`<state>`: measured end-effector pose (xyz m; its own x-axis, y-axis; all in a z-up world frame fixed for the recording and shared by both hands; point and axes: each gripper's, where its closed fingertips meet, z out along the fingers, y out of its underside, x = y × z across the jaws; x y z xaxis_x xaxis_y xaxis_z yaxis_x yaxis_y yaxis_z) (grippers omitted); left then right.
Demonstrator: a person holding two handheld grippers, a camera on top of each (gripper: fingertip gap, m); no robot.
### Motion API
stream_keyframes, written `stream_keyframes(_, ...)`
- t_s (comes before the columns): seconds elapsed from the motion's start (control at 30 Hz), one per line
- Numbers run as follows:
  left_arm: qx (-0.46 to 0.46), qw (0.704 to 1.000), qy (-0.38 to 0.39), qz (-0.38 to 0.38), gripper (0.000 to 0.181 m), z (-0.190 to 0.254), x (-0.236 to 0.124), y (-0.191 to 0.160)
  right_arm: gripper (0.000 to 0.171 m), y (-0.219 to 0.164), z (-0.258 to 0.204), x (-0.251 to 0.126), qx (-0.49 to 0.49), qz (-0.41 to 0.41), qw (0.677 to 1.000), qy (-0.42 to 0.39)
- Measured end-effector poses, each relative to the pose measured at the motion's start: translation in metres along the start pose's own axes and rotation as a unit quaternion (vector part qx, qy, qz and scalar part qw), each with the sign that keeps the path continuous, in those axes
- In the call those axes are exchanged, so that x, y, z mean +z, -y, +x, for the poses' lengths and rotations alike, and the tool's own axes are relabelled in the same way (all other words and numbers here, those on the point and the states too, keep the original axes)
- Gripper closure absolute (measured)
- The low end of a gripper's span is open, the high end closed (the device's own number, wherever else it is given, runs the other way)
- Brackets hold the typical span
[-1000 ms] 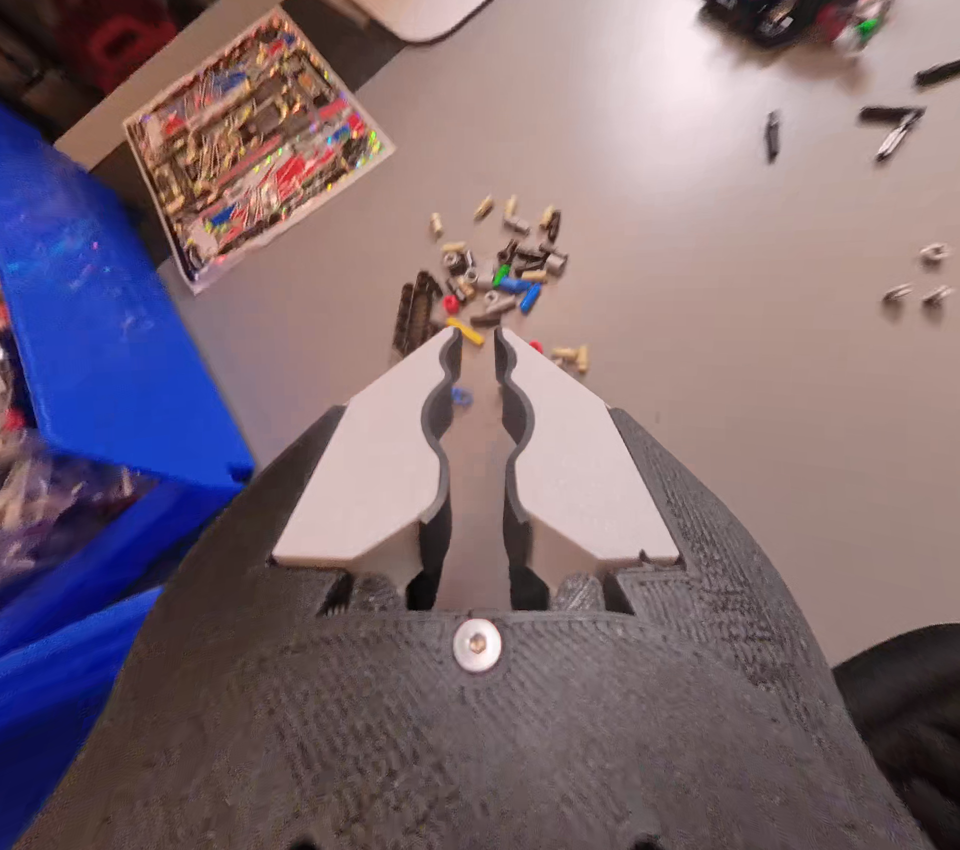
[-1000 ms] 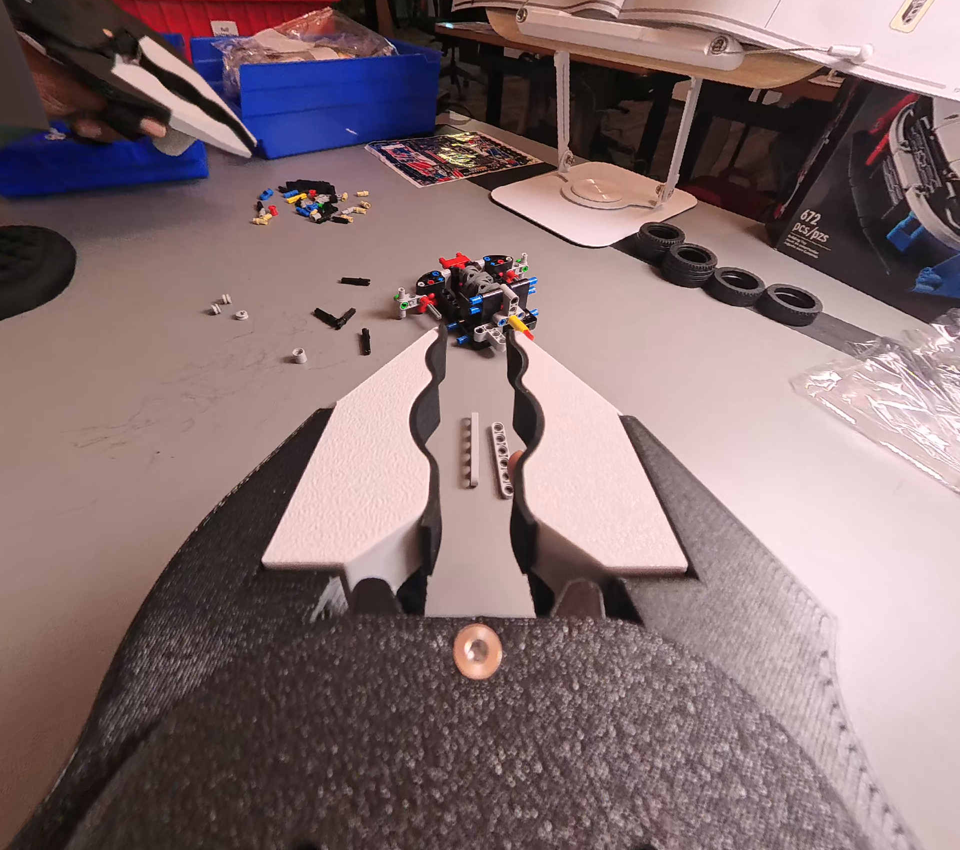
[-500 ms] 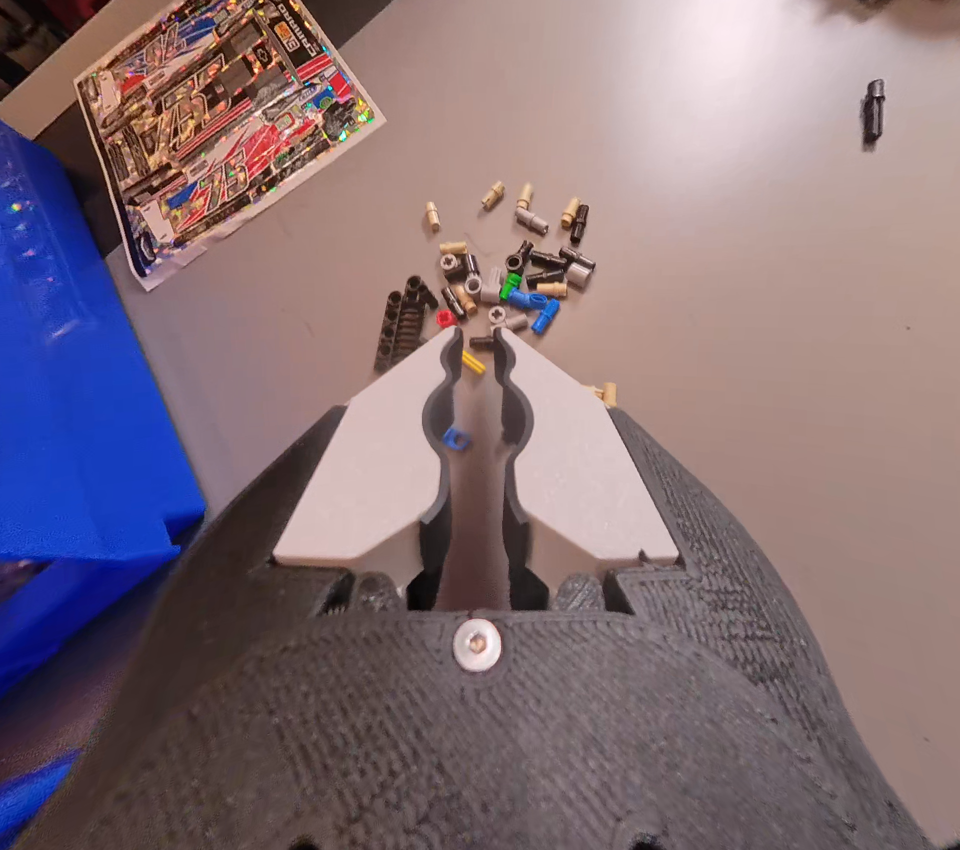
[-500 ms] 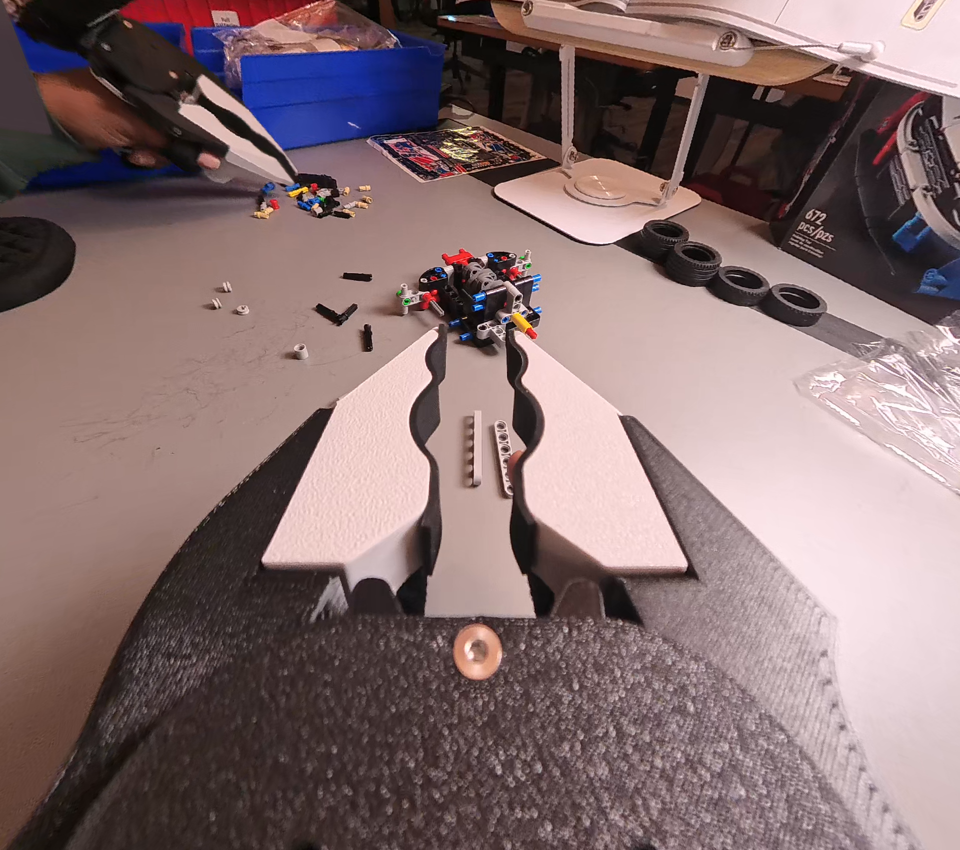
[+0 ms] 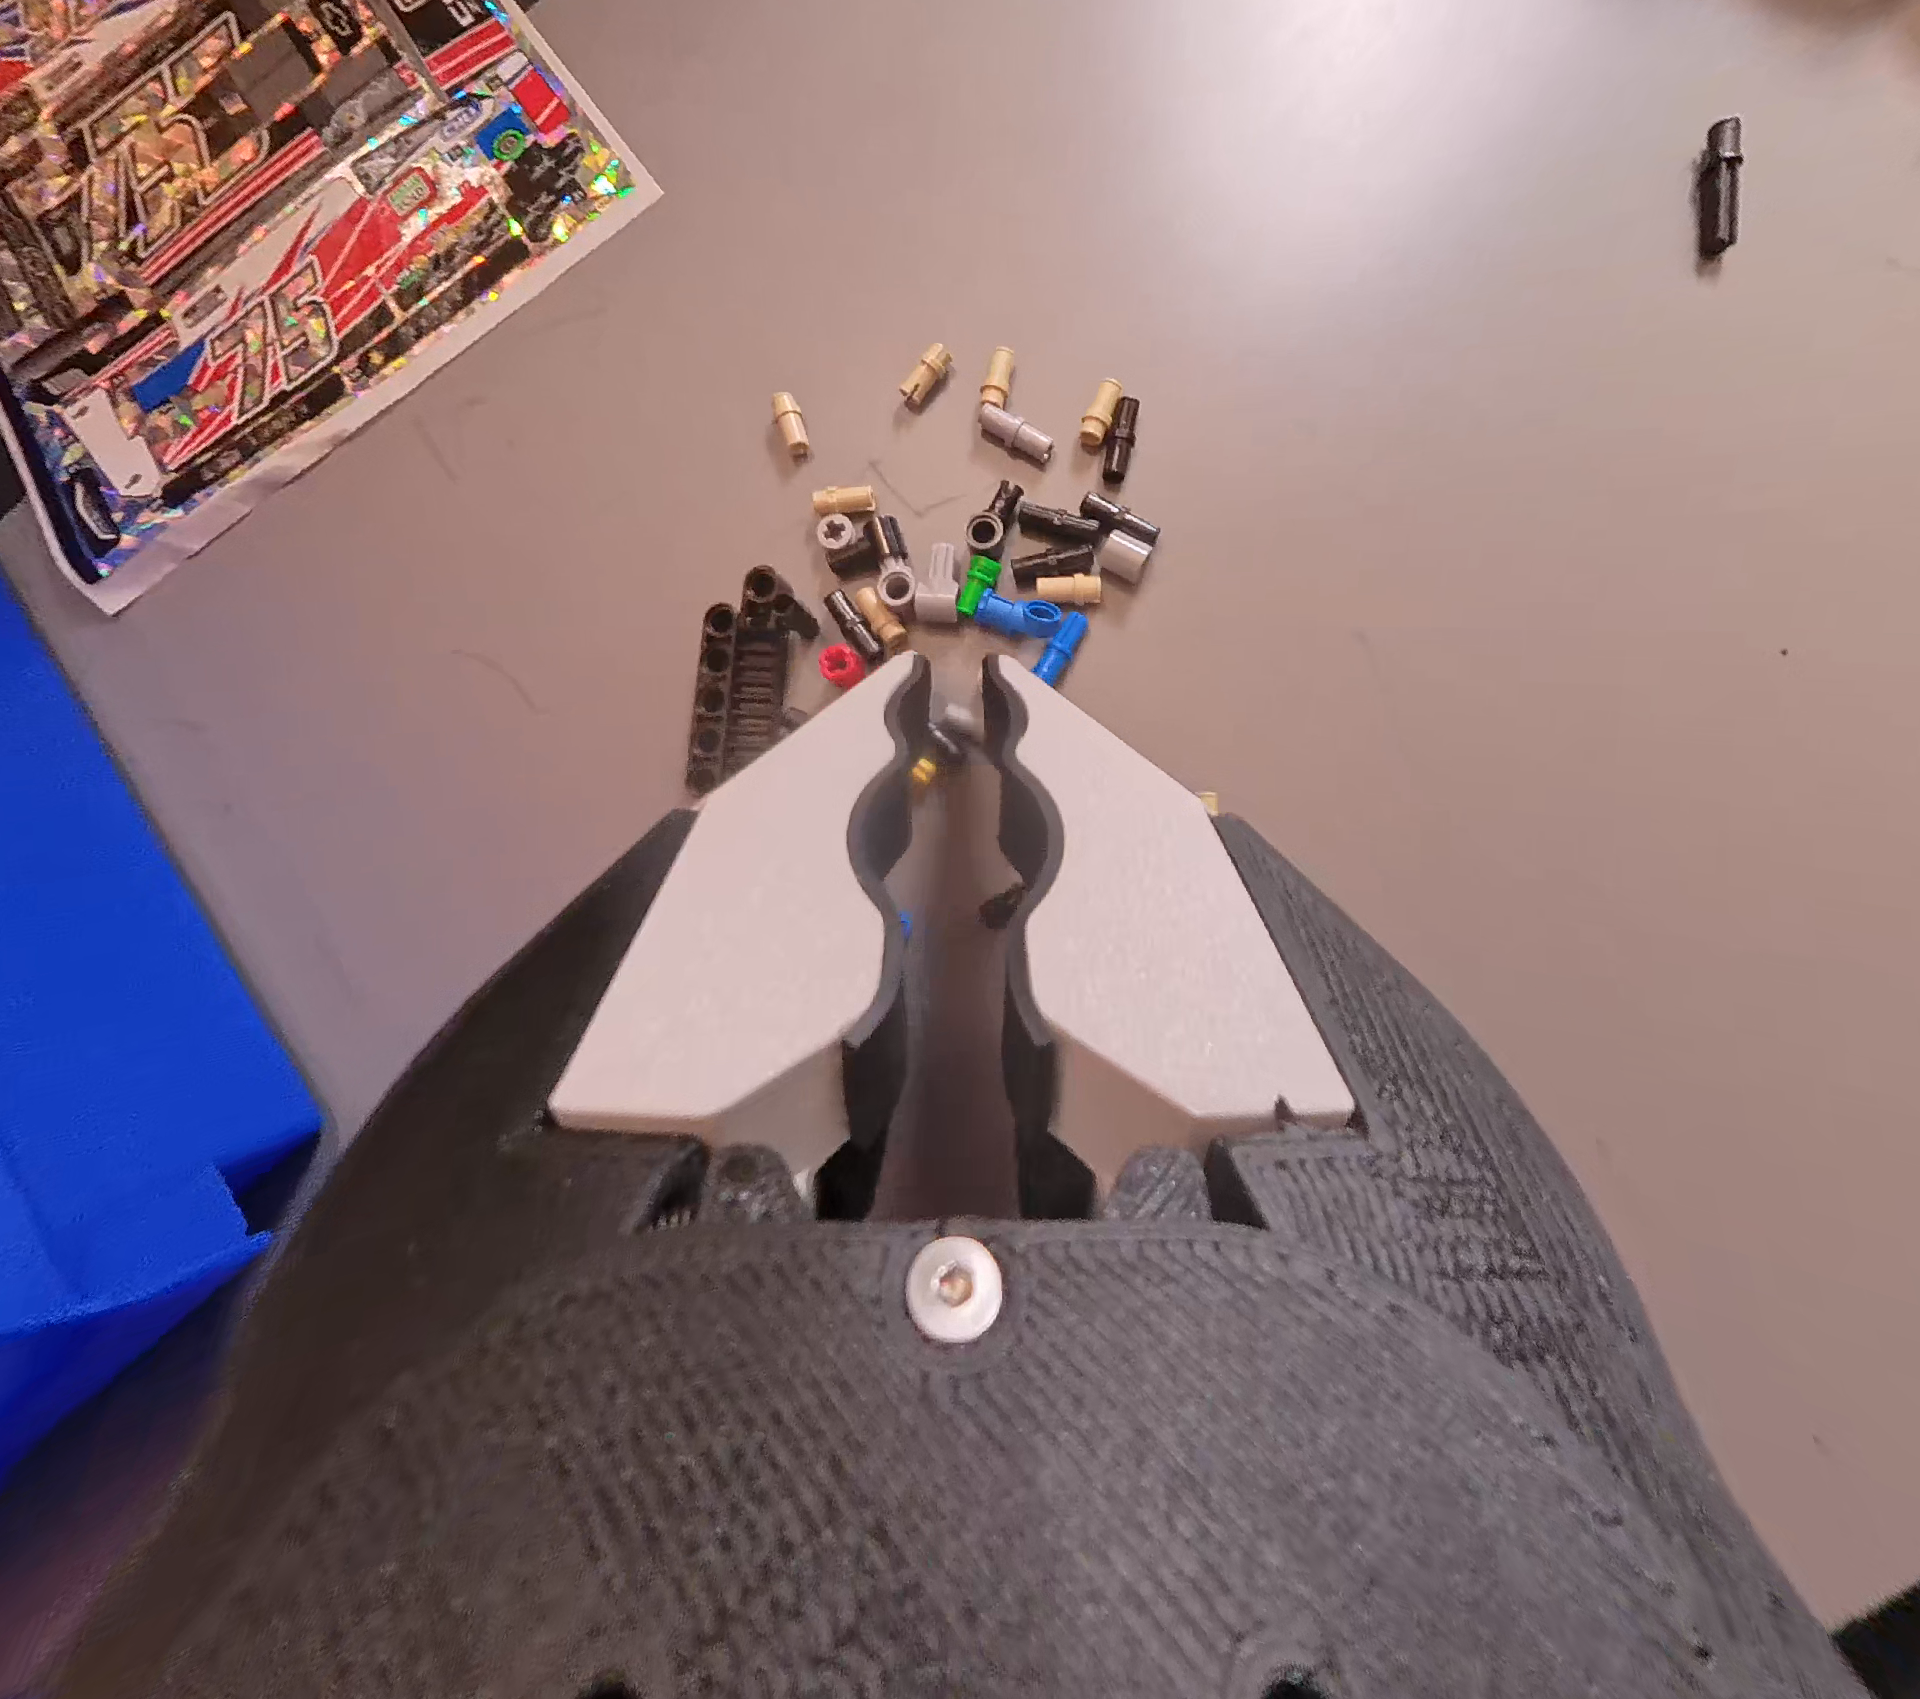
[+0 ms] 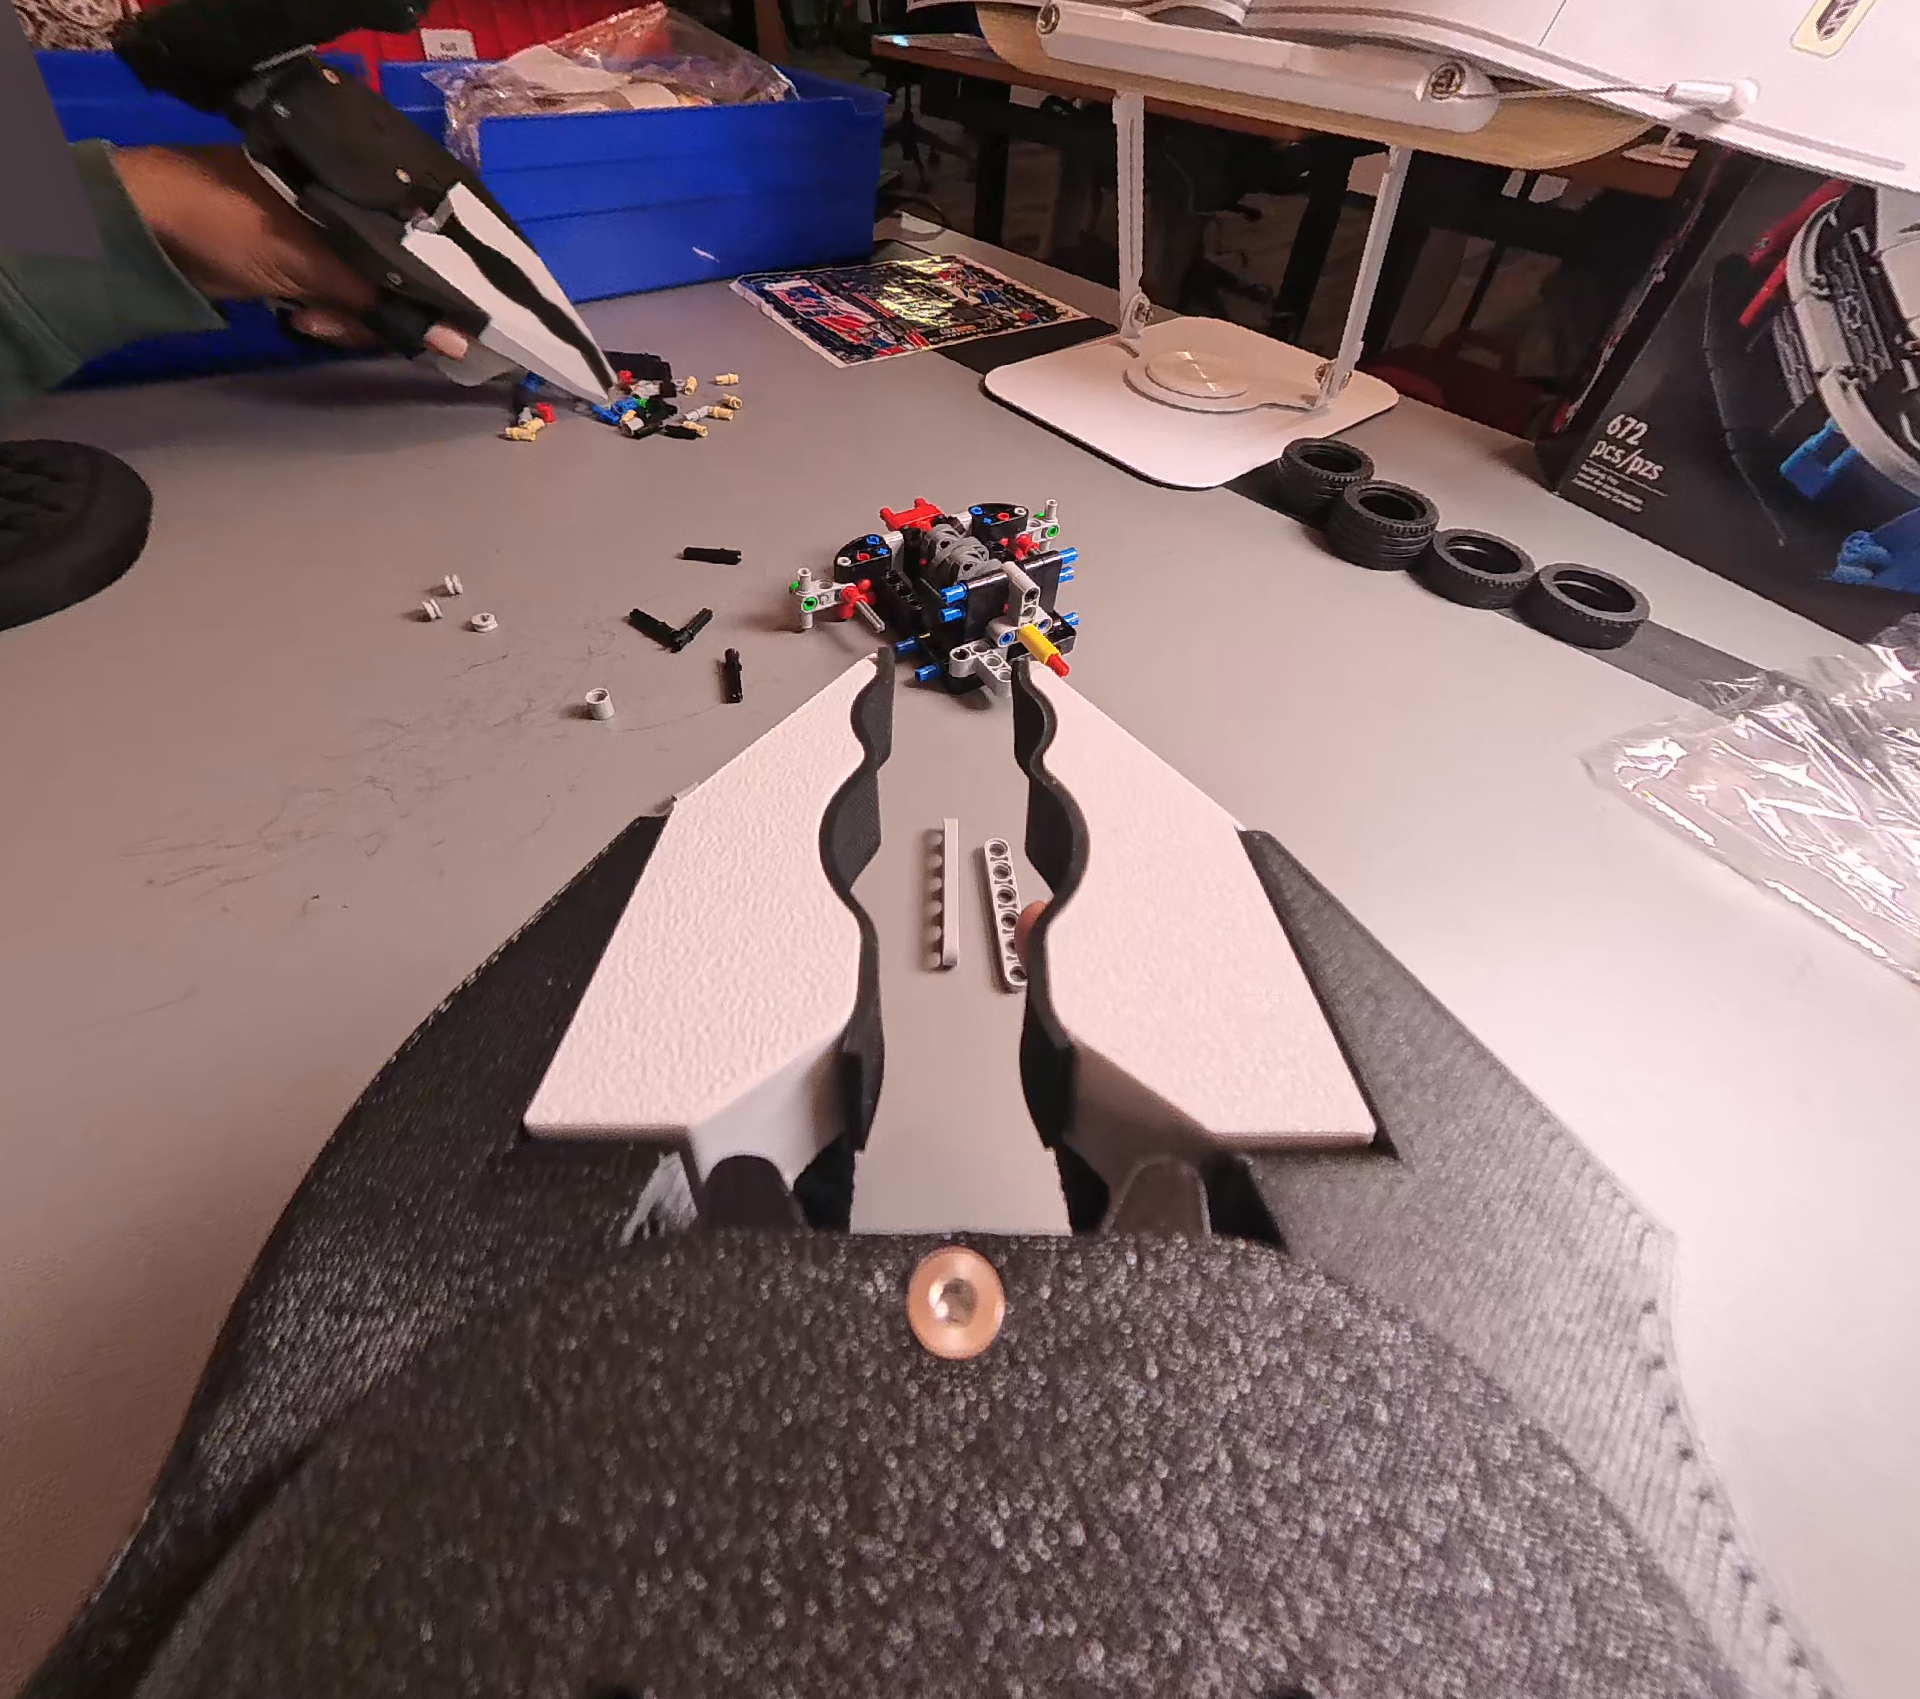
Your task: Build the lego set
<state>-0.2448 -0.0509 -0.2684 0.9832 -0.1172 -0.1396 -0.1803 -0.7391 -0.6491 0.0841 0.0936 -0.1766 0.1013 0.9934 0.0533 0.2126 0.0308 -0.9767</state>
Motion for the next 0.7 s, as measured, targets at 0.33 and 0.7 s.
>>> stream_keyframes(0.33,0.025,0.999,-0.026,-0.013,0.17,0.009,-0.005,-0.002,0.151,0.0,0.0,0.0,-0.002,-0.001,1.0,-0.001)
stream_keyframes(0.7,0.042,0.999,-0.025,-0.016,0.176,0.01,-0.004,-0.003,0.151,-0.001,0.001,-0.001,-0.003,-0.002,1.0,-0.002)
